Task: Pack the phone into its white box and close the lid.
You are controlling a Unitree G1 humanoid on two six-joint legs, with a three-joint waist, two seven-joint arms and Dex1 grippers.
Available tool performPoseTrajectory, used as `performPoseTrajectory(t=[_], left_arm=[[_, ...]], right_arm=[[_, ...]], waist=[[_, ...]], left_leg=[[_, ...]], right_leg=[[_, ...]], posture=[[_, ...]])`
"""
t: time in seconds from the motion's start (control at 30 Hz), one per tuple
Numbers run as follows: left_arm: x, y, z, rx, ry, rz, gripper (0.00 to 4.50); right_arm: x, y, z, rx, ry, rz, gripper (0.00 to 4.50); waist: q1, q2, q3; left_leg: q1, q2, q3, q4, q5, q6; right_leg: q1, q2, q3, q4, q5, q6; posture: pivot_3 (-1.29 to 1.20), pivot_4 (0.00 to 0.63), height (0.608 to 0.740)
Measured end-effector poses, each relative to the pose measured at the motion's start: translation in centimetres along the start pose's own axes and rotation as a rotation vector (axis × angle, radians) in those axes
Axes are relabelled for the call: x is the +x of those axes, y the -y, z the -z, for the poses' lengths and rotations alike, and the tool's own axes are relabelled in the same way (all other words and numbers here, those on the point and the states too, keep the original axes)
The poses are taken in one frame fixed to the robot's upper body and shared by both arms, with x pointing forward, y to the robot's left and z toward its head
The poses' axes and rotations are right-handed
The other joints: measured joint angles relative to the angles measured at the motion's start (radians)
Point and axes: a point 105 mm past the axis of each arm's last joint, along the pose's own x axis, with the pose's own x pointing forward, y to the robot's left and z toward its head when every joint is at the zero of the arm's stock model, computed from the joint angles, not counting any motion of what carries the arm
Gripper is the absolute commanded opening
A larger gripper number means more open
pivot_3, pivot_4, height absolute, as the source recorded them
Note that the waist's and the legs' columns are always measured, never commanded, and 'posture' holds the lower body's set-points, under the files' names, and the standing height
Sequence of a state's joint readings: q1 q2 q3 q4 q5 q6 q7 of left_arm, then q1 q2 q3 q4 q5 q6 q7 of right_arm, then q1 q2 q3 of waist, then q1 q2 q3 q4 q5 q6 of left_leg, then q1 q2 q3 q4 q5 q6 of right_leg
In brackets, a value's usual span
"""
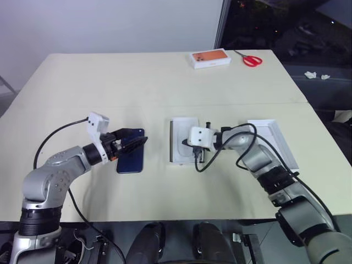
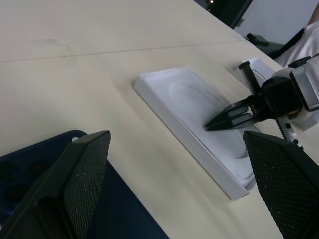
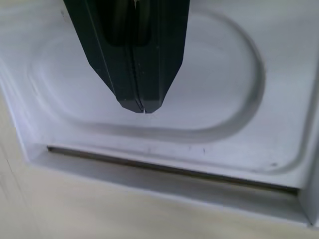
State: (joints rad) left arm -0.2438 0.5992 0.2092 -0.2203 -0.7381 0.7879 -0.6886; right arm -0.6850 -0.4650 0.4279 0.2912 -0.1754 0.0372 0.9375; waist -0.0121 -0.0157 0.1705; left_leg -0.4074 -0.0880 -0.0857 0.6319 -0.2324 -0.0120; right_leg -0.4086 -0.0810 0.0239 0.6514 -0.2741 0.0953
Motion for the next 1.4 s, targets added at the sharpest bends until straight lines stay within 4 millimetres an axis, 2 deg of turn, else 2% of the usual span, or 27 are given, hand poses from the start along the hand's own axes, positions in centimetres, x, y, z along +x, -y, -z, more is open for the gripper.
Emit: performPoseTrajectory(t=[0.2, 0.5, 0.8, 0.97, 1.03, 1.17, 1.4], left_arm=[[0.1, 0.1, -0.3, -0.011, 0.030, 0.003, 4.50], [0.1, -0.1, -0.6, -0.023, 0.048, -0.015, 4.50], [0.0, -0.2, -0.7, -0.026, 0.053, -0.025, 4.50], [0.1, 0.0, -0.7, -0.035, 0.060, -0.017, 4.50], [0.2, 0.0, -0.7, -0.038, 0.063, -0.016, 4.50], [0.3, 0.0, -0.7, -0.045, 0.066, -0.014, 4.50], [0.2, 0.0, -0.7, -0.043, 0.063, -0.015, 4.50]], right_arm=[[1.9, -0.5, -1.4, 0.029, 0.041, -0.006, 0.03], [2.6, 0.4, -1.5, 0.057, 0.026, 0.019, 0.03], [1.8, 0.6, -1.2, 0.103, 0.027, -0.003, 0.03], [0.6, 3.3, -1.7, 0.070, 0.013, 0.058, 0.03], [0.3, 3.9, -1.2, 0.063, -0.011, 0.078, 0.03], [0.9, 3.3, 0.3, 0.053, -0.066, 0.069, 0.03], [1.6, 2.4, -0.2, 0.011, -0.051, 0.036, 0.03]], waist=[[-0.007, 0.000, 0.000], [-0.007, 0.000, 0.000], [-0.005, 0.000, 0.000], [-0.007, 0.000, 0.000], [-0.006, 0.000, 0.000], [-0.005, 0.000, 0.000], [-0.006, 0.000, 0.000]], left_leg=[[0.000, 0.001, 0.000, -0.001, 0.000, 0.000], [0.000, 0.001, 0.000, -0.001, 0.000, 0.000], [0.000, 0.001, 0.000, -0.001, 0.000, 0.000], [0.000, 0.001, 0.000, -0.001, -0.002, 0.004], [0.000, 0.001, 0.000, -0.001, -0.002, 0.004], [0.000, 0.001, 0.000, -0.001, -0.002, 0.004], [0.000, 0.001, 0.000, -0.001, -0.002, 0.003]], right_leg=[[-0.001, 0.001, 0.000, 0.000, 0.000, 0.000], [-0.001, 0.002, 0.000, 0.001, 0.000, 0.000], [-0.001, 0.001, 0.000, 0.001, 0.000, 0.000], [-0.001, 0.002, -0.001, 0.001, 0.000, 0.000], [-0.001, 0.002, -0.001, 0.000, 0.000, 0.000], [-0.001, 0.001, 0.000, 0.000, 0.000, 0.000], [-0.001, 0.002, -0.001, 0.000, 0.000, 0.000]], posture=[[0.00, 0.150, 0.740], [0.00, 0.150, 0.740], [0.00, 0.150, 0.740], [0.00, 0.150, 0.740], [0.00, 0.150, 0.740], [0.00, 0.150, 0.740], [0.00, 0.150, 0.740]])
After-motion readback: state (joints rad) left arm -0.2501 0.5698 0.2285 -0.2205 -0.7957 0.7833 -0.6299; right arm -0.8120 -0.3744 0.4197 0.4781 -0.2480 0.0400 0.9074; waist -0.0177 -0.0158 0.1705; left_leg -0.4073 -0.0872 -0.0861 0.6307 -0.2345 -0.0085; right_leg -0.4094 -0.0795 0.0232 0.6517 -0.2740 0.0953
